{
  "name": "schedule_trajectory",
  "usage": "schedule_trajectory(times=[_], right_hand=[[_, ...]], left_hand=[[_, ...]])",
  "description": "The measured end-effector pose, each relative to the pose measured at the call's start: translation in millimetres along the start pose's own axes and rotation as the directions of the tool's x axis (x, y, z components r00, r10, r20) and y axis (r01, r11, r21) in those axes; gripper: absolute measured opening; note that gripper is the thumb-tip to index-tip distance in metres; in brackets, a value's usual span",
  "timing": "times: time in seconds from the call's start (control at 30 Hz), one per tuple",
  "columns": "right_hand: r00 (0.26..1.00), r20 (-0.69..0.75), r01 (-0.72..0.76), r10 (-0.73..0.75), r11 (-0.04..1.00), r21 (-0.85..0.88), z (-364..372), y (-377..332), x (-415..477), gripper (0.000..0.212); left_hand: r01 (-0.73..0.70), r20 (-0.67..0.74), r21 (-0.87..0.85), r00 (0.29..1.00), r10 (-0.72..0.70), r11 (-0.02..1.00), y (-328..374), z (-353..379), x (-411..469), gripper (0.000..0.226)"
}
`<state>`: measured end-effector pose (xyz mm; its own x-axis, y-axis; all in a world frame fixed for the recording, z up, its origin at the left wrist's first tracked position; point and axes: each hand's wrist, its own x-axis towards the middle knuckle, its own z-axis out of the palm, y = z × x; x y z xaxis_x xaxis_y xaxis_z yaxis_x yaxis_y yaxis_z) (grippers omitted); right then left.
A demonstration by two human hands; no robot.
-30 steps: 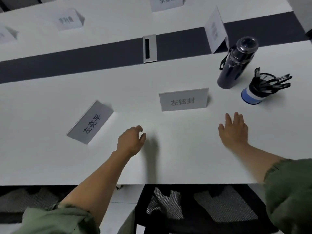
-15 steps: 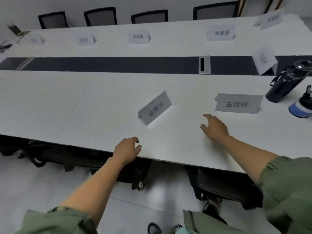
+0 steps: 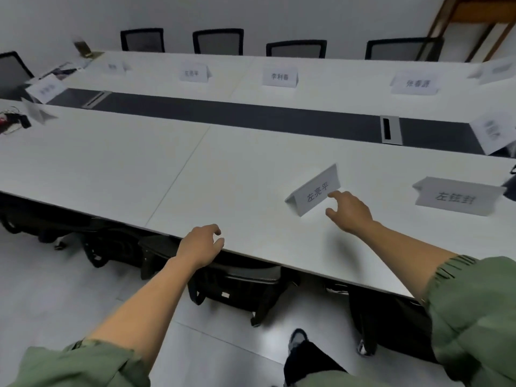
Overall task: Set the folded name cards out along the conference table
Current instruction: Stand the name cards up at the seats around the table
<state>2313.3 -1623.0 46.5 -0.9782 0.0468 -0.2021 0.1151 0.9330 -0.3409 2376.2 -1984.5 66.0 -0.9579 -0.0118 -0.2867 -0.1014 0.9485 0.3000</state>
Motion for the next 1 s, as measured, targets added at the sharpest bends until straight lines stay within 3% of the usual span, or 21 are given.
schedule_trajectory(times=[0.2,0.33,0.47,0.6,1.0], right_hand=[[1.0,0.004,-0.01,0.01,0.995,-0.095,14,-16,68,0.056],[0.998,0.062,0.047,-0.03,0.954,-0.297,30,-28,125,0.064],[0.99,0.13,0.099,-0.052,0.916,-0.389,50,-44,161,0.045],[0.993,0.099,0.101,-0.071,0.933,-0.344,59,-70,179,0.029],[0.991,0.135,0.025,-0.011,0.995,-0.097,96,-187,229,0.038]], left_hand=[[0.024,0.067,0.026,0.997,-0.026,0.999,-31,-5,65,0.037],[0.038,0.15,0.076,0.987,-0.049,0.996,-48,-6,114,0.039],[0.06,0.186,0.077,0.98,-0.073,0.995,-71,-1,154,0.039],[0.057,0.252,0.089,0.965,-0.078,0.994,-90,6,182,0.04],[-0.106,0.199,0.207,0.978,0.064,0.972,-144,8,289,0.028]])
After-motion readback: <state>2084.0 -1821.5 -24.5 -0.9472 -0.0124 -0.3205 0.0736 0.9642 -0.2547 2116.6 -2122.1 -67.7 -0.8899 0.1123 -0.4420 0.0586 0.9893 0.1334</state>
